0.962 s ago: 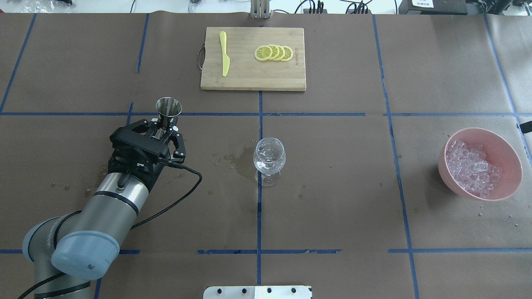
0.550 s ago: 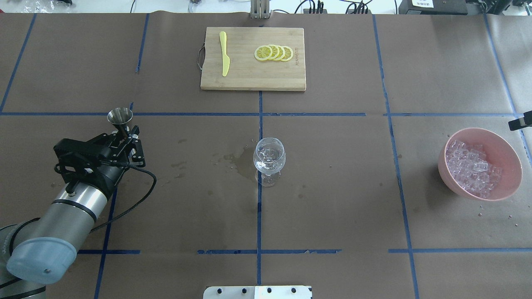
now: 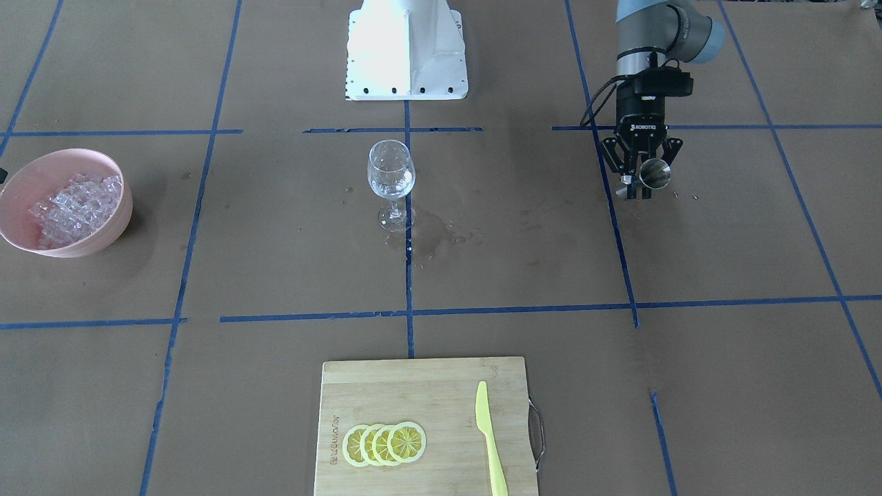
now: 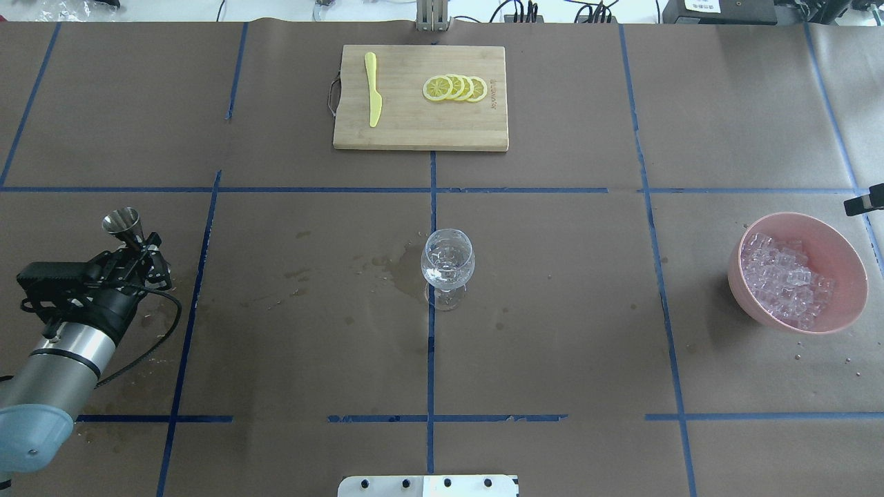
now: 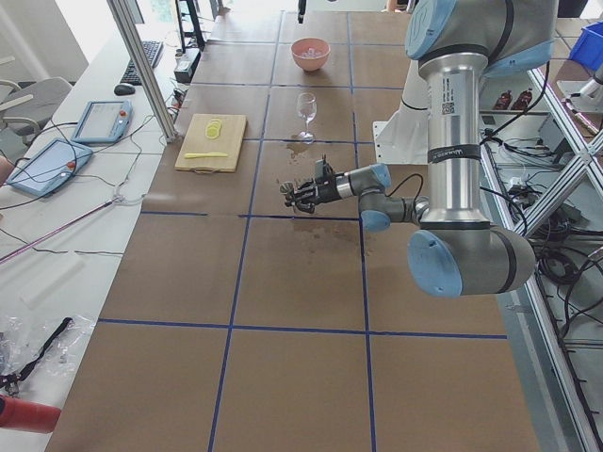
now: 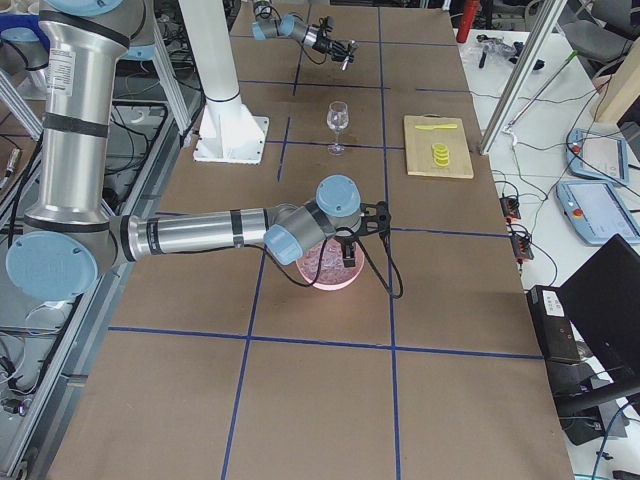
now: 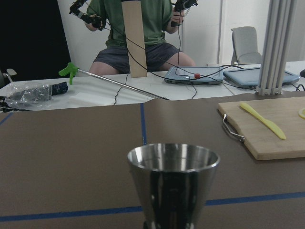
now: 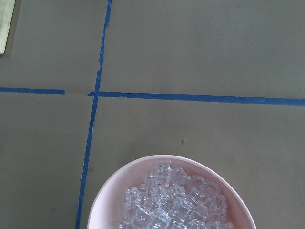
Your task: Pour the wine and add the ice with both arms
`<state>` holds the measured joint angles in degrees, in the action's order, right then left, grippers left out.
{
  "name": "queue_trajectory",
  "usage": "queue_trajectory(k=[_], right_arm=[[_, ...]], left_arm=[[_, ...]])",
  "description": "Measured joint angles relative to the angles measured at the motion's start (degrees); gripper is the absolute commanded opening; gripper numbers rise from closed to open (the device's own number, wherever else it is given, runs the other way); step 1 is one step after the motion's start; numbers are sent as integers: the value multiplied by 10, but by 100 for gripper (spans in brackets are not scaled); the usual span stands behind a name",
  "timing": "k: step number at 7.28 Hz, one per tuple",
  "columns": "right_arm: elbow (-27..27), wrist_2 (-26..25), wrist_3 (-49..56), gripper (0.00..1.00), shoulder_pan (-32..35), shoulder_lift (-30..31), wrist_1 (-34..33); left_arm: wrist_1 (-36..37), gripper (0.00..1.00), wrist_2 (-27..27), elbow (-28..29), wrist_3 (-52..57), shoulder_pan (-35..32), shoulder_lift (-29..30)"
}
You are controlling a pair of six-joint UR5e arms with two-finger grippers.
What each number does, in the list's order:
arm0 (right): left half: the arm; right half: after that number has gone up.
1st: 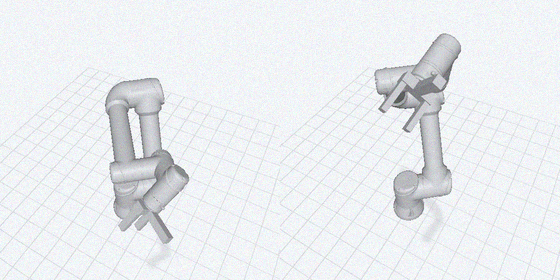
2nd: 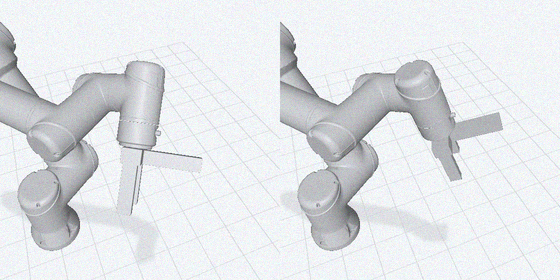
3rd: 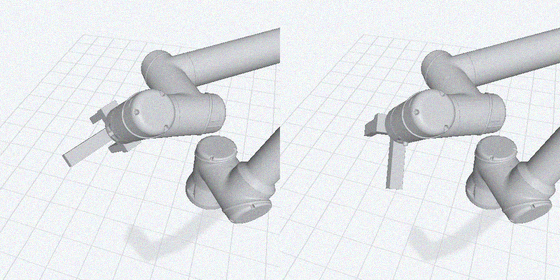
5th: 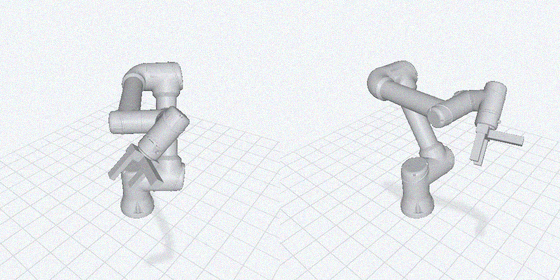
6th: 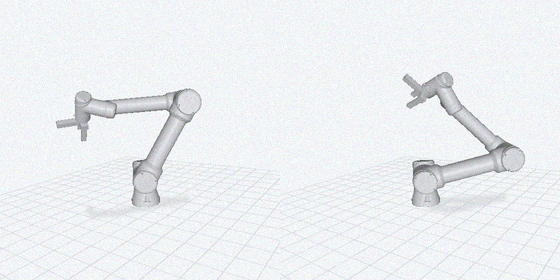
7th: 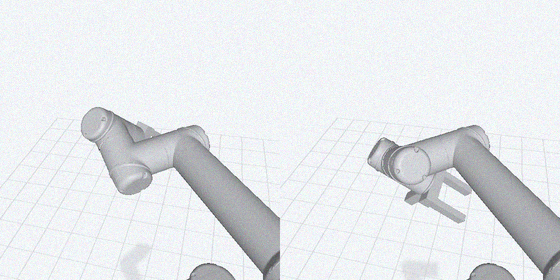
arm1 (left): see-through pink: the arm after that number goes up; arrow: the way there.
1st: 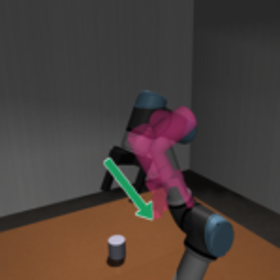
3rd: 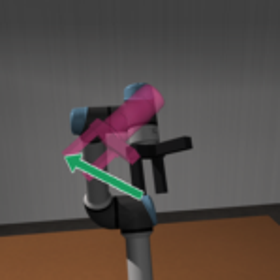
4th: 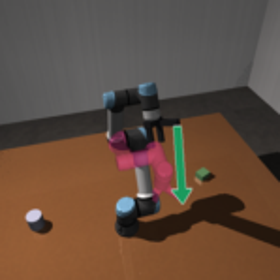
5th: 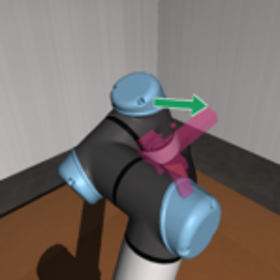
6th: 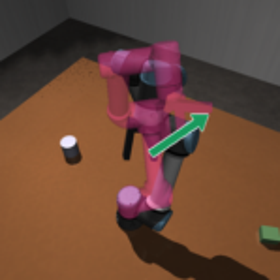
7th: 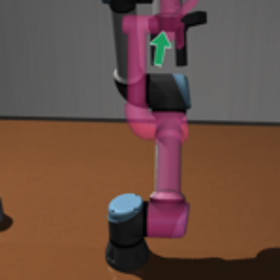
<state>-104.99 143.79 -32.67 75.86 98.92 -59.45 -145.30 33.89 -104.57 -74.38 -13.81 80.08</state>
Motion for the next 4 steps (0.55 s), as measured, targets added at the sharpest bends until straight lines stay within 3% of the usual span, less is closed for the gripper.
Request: queue_trajectory(k=[4], right_arm=[[-4, -2, 0, 100, 0, 1, 3]], left_arm=[[-62, 0, -71, 100, -18, 4, -10]])
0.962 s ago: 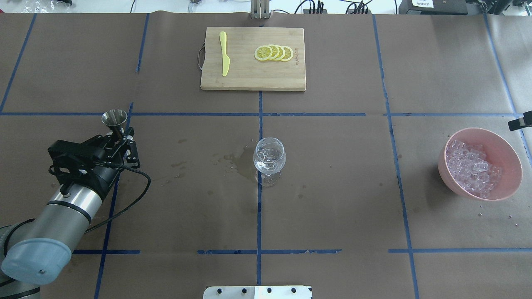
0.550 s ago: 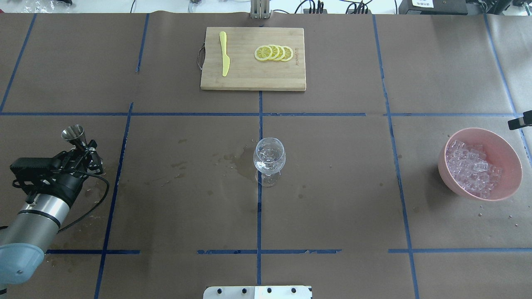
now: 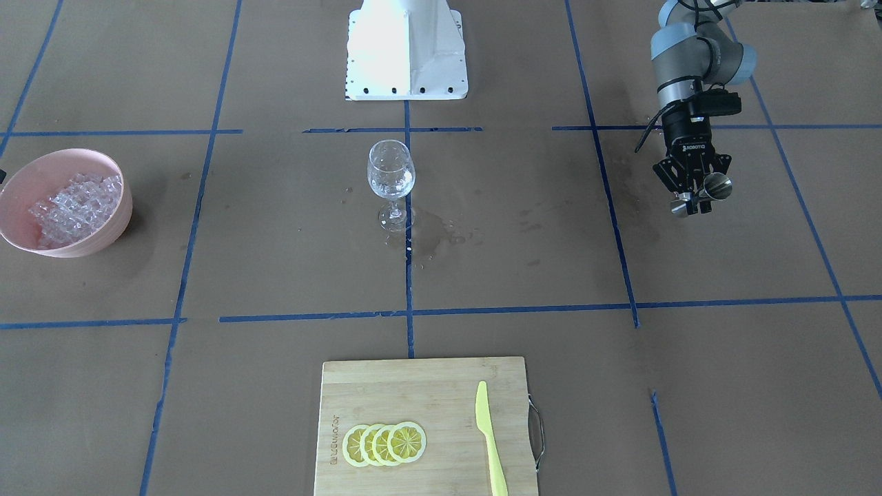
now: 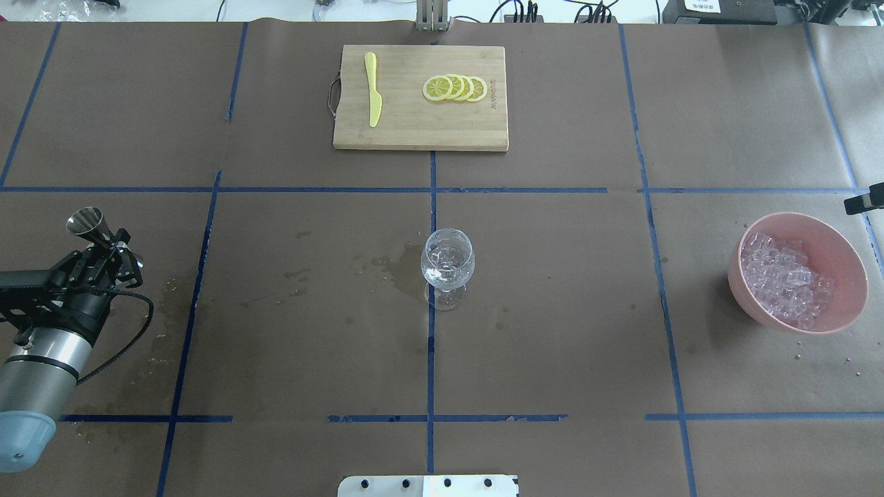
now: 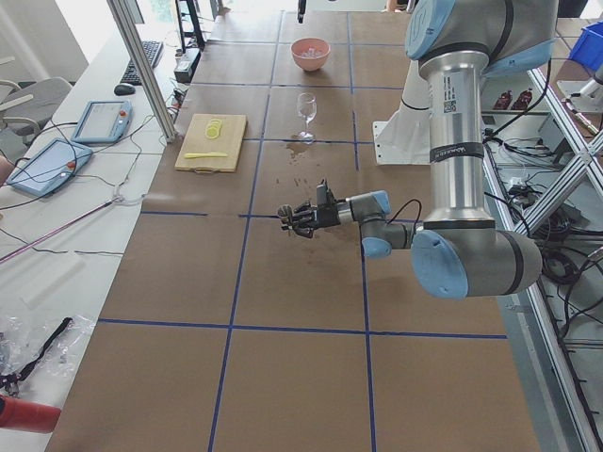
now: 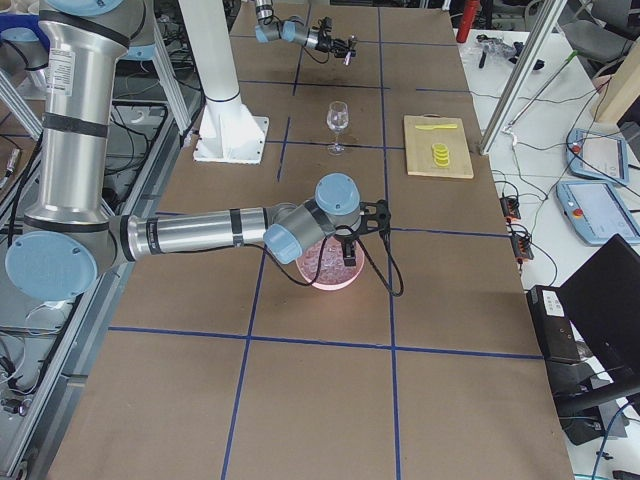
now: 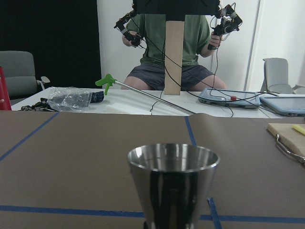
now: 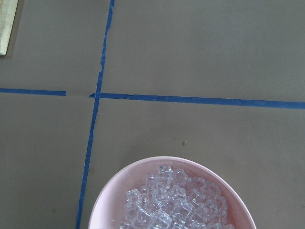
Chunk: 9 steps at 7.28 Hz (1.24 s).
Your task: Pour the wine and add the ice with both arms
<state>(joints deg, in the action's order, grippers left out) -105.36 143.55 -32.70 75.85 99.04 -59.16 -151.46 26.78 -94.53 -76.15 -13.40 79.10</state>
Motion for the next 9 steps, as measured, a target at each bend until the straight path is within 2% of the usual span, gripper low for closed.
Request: queue_trajectory(k=[3, 9], right_arm=[[0, 0, 0, 100, 0, 0, 0], [-7, 0, 0, 100, 1, 0, 1]], left_arm=[[-7, 0, -8, 32, 0, 5, 5], [-25, 2, -2, 49, -19, 24, 8]])
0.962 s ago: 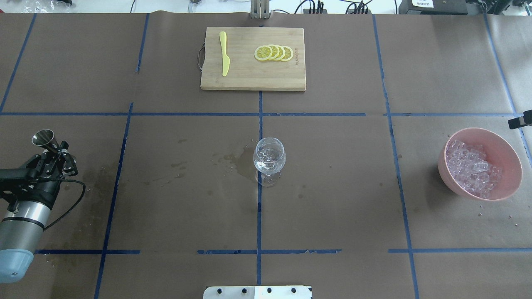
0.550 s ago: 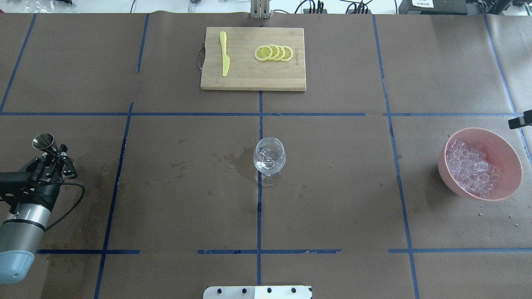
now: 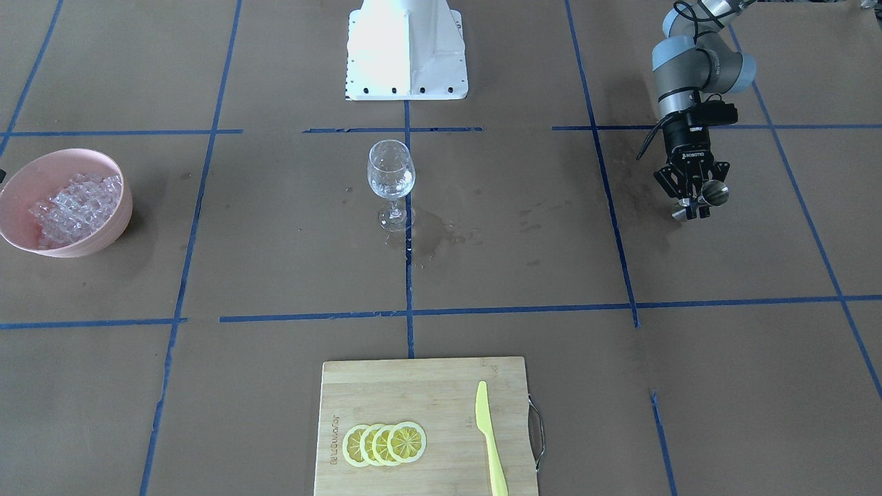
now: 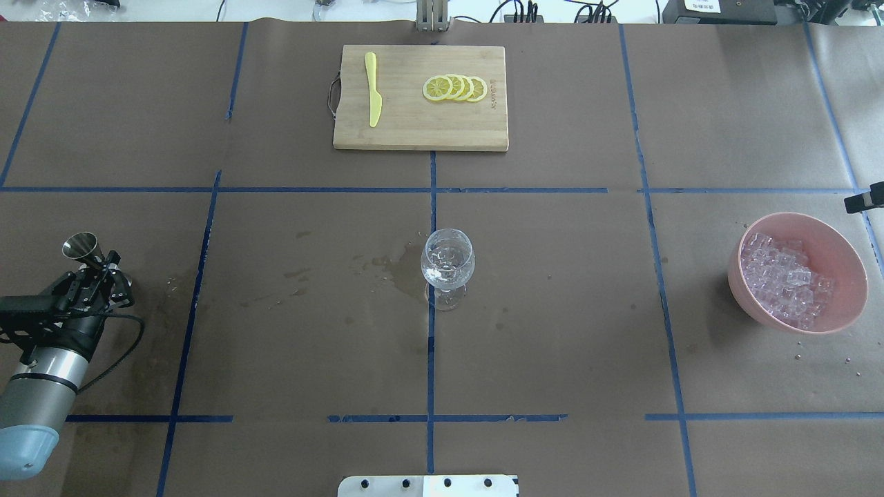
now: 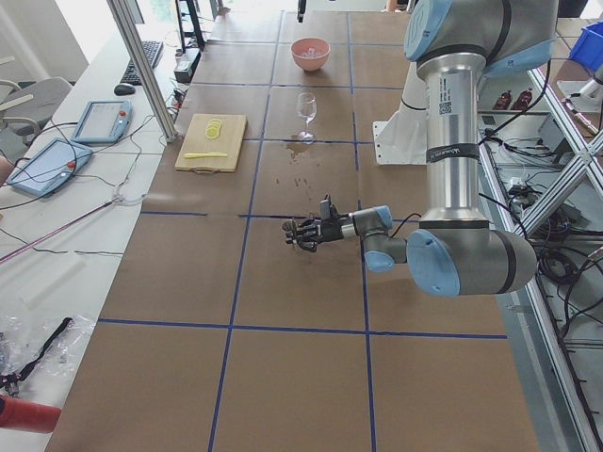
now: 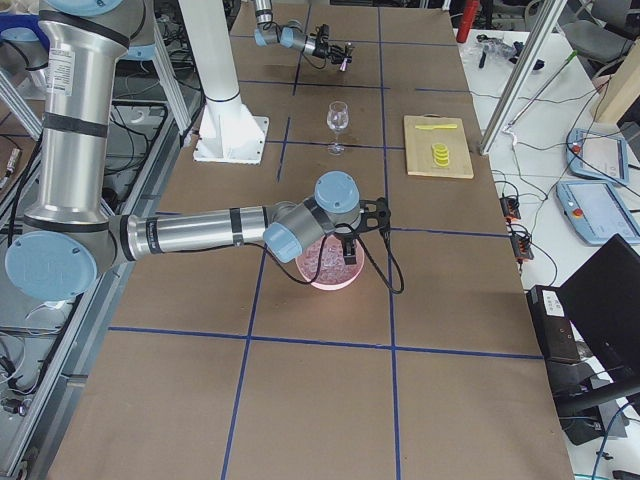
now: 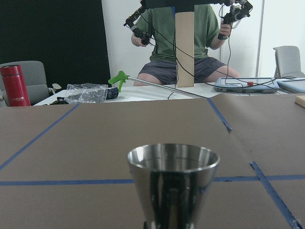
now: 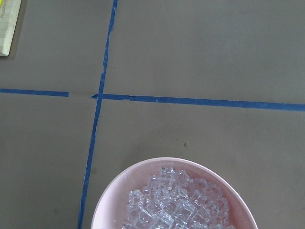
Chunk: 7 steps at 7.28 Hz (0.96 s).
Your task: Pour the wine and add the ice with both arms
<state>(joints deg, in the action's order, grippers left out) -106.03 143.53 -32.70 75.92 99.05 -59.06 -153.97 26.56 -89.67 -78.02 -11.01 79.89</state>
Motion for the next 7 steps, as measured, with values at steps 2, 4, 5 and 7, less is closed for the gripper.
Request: queue_trajectory(k=[2, 4, 5, 7], right_arm=[[-3, 0, 0, 100, 0, 0, 0], [-4, 0, 0, 100, 0, 0, 0], [-5, 0, 0, 100, 0, 0, 0], [-5, 0, 0, 100, 0, 0, 0]], left_arm=[[-1, 10, 2, 1, -2, 3, 0], [-1, 26, 11, 1, -2, 4, 0], [-1, 32, 15, 1, -2, 5, 0], [-1, 95, 18, 1, -2, 8, -1]])
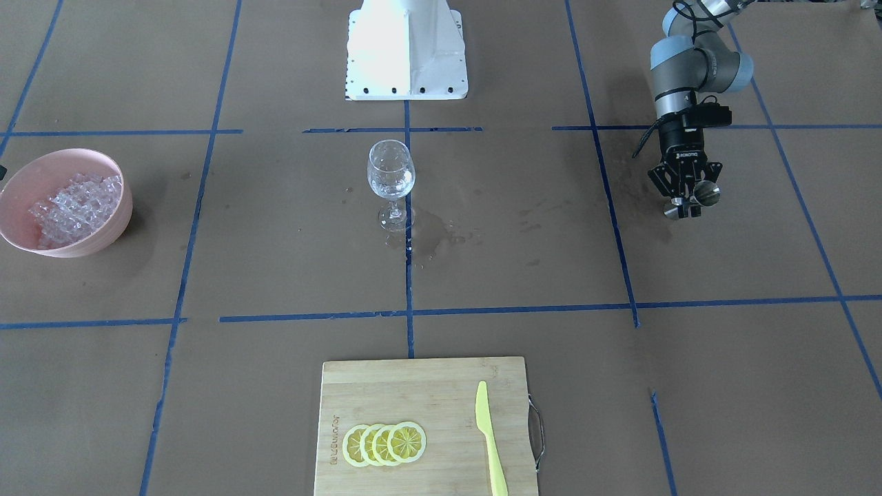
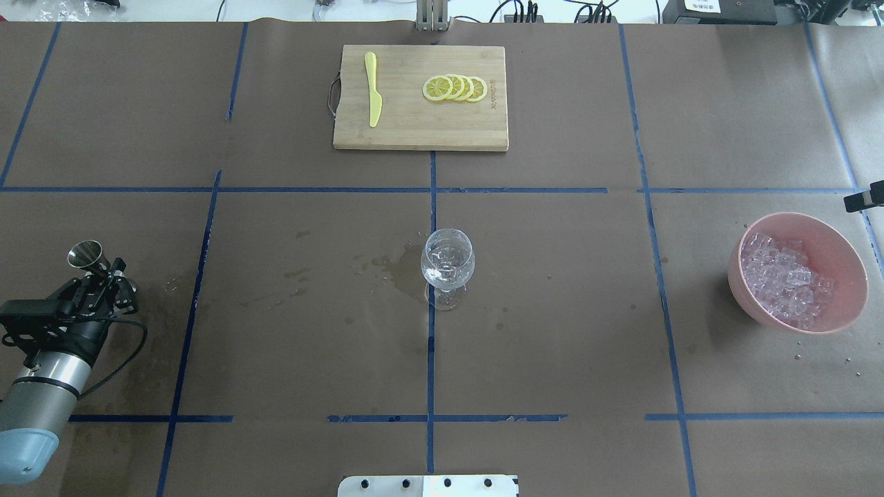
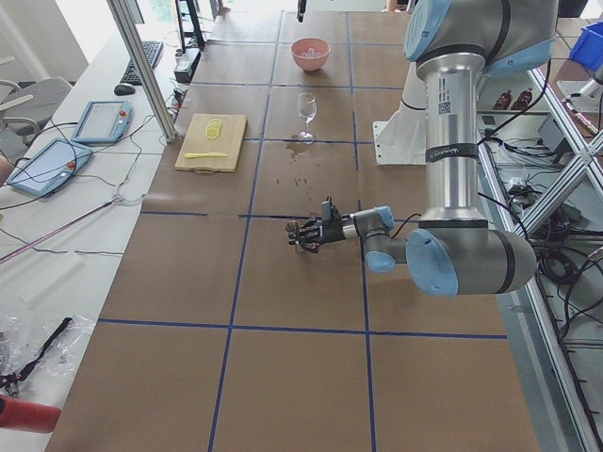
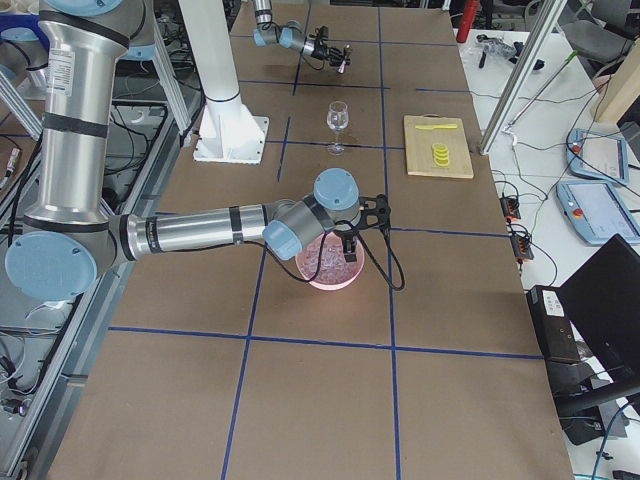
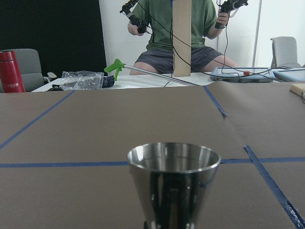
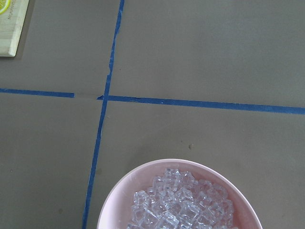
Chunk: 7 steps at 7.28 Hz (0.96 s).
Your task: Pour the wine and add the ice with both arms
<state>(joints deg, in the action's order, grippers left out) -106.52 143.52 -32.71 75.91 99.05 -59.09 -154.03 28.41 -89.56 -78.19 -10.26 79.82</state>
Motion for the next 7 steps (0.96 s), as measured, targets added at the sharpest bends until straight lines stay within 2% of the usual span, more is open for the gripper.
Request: queue_trajectory(k=[1, 4, 7], right_arm=[[0, 0, 0, 100, 0, 0, 0], [-1, 0, 0, 100, 0, 0, 0], [-1, 0, -1, 100, 0, 1, 0]], left_arm=[[-1, 99, 2, -1, 1, 0, 0], [-10, 100, 24, -13, 6, 1, -5], [-12, 100, 77, -64, 41, -1, -52]])
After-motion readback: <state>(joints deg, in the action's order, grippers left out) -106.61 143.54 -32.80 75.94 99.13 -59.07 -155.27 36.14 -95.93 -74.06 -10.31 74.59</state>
